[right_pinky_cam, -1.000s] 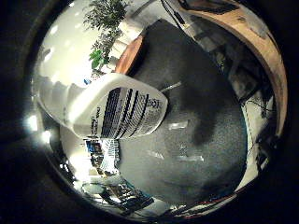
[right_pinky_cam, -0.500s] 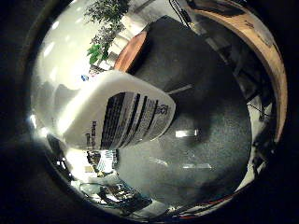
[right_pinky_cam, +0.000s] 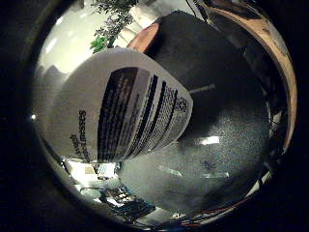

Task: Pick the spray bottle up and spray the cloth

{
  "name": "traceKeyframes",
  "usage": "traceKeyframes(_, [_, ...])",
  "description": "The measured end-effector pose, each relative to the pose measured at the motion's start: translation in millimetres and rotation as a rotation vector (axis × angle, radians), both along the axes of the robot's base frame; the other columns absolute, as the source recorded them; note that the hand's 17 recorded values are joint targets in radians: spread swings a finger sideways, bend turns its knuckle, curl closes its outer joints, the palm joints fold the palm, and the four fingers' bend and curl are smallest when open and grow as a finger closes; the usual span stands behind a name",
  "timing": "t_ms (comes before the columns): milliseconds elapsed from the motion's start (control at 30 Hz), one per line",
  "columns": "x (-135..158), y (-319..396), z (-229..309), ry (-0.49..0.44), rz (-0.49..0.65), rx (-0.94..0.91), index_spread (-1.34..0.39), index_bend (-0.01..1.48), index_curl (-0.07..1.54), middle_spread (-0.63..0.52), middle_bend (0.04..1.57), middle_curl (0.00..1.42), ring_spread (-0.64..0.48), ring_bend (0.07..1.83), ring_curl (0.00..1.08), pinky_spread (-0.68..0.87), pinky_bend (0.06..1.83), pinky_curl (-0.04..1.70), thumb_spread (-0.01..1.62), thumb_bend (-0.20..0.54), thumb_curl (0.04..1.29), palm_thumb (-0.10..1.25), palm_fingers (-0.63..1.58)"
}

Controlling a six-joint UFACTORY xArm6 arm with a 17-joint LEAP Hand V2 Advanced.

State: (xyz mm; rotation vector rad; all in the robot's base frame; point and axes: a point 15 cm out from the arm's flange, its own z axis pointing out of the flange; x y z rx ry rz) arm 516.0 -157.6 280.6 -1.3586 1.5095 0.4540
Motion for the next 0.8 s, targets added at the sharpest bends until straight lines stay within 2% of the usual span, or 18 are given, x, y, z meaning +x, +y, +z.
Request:
traceKeyframes(167, [1.8,-1.1,1.4,-0.013,-0.004,-0.002,-0.21,0.21,0.35,-0.1,0.56,0.49,-0.06,0.62,0.36,0.05,0.26,0.28,1.02,-0.018,0.41,0.83,0.7])
traceKeyframes(300, [1.2,-1.2,0.2,-0.013,-0.003,0.0,-0.25,0.23,0.41,-0.16,0.61,0.56,-0.14,0.75,0.42,-0.18,0.45,0.34,1.02,-0.021,0.42,0.85,0.9])
traceKeyframes(467, [1.5,-2.0,1.5,-0.035,0.002,-0.003,-0.28,0.33,0.51,-0.2,0.72,0.66,-0.19,0.87,0.5,-0.35,0.64,0.44,1.02,-0.018,0.43,0.88,1.12])
traceKeyframes(667, [0.2,-1.0,5.1,-0.067,0.016,-0.015,-0.29,0.51,0.66,-0.18,0.88,0.73,-0.2,1.0,0.56,-0.42,0.83,0.6,1.0,-0.019,0.46,0.91,1.14])
traceKeyframes(800, [-1.8,-1.2,4.6,-0.075,0.024,-0.013,-0.28,0.66,0.74,-0.19,0.95,0.76,-0.21,1.09,0.6,-0.41,0.88,0.7,0.99,-0.018,0.49,0.93,1.14])
